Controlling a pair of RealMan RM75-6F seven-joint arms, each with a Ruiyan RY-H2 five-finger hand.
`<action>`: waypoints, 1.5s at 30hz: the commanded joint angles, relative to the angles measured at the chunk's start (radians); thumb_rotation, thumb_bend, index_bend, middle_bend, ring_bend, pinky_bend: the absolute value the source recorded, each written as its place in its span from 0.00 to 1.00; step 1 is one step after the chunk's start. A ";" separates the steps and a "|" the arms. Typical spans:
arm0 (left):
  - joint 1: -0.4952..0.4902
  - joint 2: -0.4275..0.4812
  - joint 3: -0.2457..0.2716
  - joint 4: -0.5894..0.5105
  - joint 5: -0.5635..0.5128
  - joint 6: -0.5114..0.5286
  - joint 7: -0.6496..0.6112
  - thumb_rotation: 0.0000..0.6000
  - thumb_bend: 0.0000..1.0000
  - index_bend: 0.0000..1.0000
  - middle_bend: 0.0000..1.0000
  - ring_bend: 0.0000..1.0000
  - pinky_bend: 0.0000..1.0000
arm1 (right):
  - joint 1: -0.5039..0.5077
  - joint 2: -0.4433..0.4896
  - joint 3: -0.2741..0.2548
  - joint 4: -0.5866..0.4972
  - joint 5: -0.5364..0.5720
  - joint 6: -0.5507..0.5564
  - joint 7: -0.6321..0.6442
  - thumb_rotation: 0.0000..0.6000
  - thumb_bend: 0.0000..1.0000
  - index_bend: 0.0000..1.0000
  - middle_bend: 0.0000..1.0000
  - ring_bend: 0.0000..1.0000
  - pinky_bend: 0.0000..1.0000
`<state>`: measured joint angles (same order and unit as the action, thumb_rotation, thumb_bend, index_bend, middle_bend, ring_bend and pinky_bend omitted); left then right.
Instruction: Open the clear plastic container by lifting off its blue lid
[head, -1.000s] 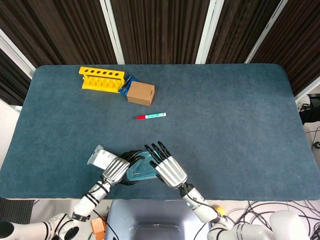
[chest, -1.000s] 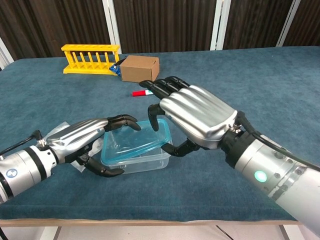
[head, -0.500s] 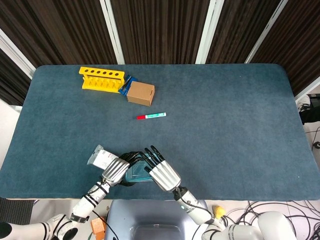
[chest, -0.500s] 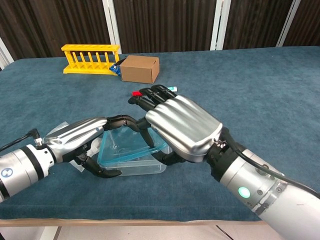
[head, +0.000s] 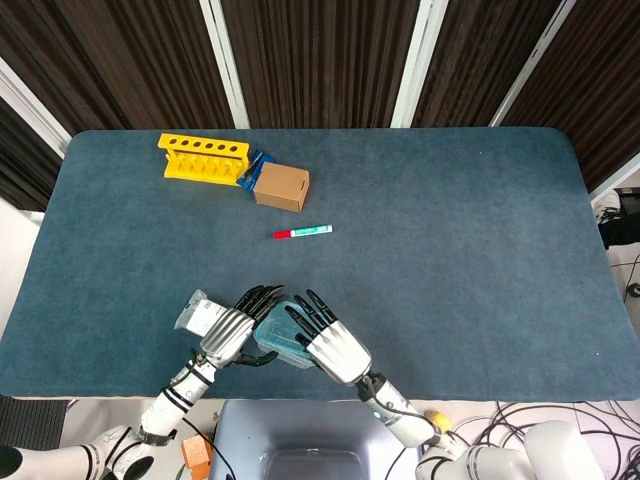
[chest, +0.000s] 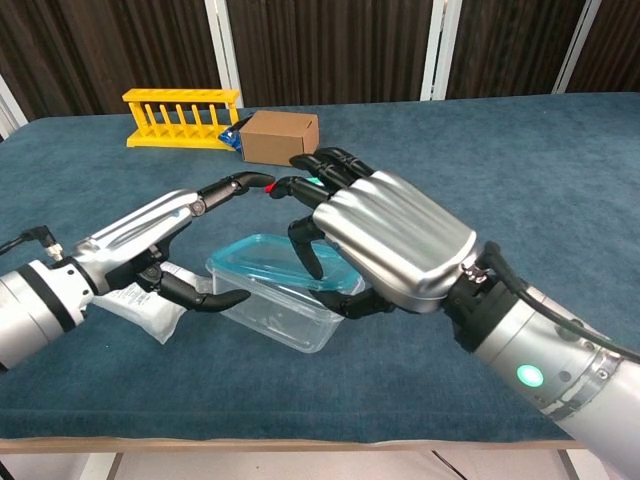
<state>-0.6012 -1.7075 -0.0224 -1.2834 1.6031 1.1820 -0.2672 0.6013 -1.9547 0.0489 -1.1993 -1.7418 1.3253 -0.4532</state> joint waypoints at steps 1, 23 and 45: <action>0.001 0.020 -0.003 -0.015 -0.012 -0.009 0.013 0.94 0.24 0.00 0.00 0.00 0.01 | -0.004 0.019 0.003 -0.013 -0.008 0.016 0.014 1.00 0.40 0.79 0.15 0.01 0.03; 0.034 0.151 -0.037 -0.015 -0.066 0.020 0.039 0.93 0.24 0.00 0.00 0.00 0.01 | -0.043 0.219 0.072 0.010 0.052 0.051 -0.032 1.00 0.40 0.73 0.15 0.02 0.04; 0.051 0.233 -0.012 -0.068 -0.090 -0.028 0.120 0.94 0.24 0.00 0.00 0.00 0.01 | -0.091 0.502 -0.057 -0.429 0.289 -0.292 -0.127 1.00 0.04 0.00 0.00 0.00 0.00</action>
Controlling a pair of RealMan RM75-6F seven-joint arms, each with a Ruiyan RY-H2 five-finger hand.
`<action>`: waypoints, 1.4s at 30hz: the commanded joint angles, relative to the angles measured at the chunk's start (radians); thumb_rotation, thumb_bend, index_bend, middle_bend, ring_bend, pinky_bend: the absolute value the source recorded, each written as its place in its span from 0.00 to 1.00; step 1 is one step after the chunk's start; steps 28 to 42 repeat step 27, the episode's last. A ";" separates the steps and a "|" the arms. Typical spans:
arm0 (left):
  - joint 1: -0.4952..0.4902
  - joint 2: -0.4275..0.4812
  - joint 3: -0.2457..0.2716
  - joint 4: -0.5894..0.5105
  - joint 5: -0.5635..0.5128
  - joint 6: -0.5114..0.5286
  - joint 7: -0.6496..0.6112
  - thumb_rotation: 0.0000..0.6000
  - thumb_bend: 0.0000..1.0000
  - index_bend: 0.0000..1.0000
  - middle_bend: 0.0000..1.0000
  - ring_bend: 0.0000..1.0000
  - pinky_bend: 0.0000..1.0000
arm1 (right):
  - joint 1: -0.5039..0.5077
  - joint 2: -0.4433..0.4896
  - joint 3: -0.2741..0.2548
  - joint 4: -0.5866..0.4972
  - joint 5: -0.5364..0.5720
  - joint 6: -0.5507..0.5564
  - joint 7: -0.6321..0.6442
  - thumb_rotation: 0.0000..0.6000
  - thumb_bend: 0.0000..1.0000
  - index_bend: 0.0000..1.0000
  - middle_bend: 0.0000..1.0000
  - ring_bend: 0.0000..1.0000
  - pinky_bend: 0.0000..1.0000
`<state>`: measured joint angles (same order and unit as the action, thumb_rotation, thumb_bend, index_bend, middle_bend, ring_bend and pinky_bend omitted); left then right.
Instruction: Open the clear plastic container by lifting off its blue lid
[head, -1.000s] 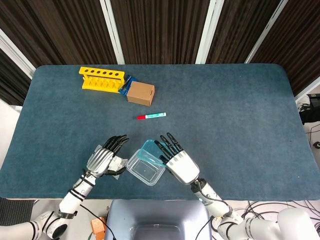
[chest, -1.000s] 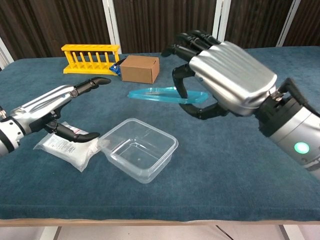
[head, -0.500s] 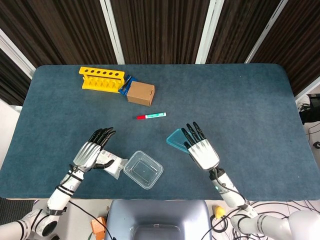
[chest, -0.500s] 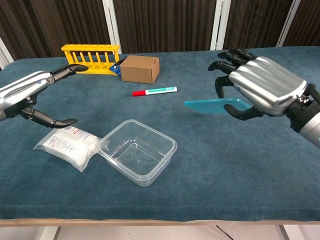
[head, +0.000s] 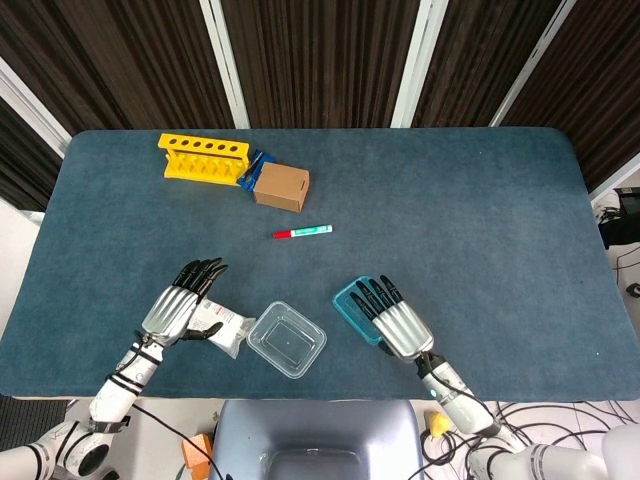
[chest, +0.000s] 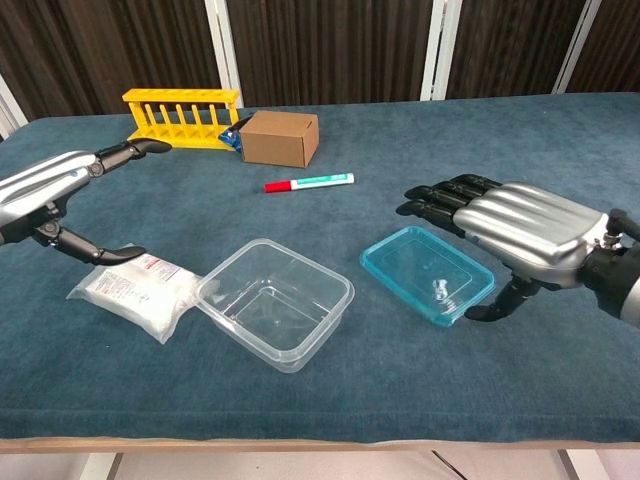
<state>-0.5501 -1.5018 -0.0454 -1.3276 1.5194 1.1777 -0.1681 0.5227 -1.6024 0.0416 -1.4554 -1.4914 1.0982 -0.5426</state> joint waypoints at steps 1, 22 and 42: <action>-0.002 0.058 0.018 -0.063 -0.013 -0.044 0.037 0.95 0.25 0.00 0.00 0.00 0.01 | -0.012 0.232 -0.065 -0.268 0.063 -0.095 -0.036 1.00 0.04 0.00 0.00 0.00 0.00; 0.300 0.309 0.147 -0.238 -0.016 0.255 0.339 1.00 0.30 0.00 0.00 0.00 0.00 | -0.413 0.594 -0.134 -0.106 -0.008 0.434 0.605 1.00 0.05 0.00 0.00 0.00 0.00; 0.307 0.308 0.150 -0.233 0.033 0.264 0.306 1.00 0.30 0.00 0.00 0.00 0.00 | -0.438 0.570 -0.118 -0.088 -0.050 0.487 0.592 1.00 0.05 0.00 0.00 0.00 0.00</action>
